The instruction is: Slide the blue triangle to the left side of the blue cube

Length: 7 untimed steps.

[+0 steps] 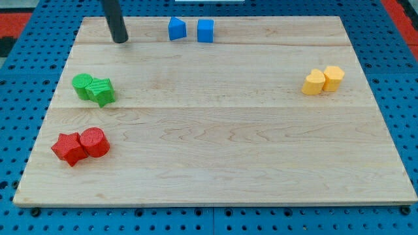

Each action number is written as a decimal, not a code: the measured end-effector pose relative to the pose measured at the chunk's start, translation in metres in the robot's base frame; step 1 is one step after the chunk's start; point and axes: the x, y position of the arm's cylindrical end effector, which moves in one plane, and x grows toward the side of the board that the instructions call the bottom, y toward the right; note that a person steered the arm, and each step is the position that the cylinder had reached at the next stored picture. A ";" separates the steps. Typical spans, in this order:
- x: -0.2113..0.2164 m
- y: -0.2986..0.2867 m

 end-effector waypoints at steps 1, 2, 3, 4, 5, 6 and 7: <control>-0.025 0.035; -0.031 0.059; -0.031 0.118; -0.031 0.129; -0.031 0.130; -0.031 0.131; -0.031 0.134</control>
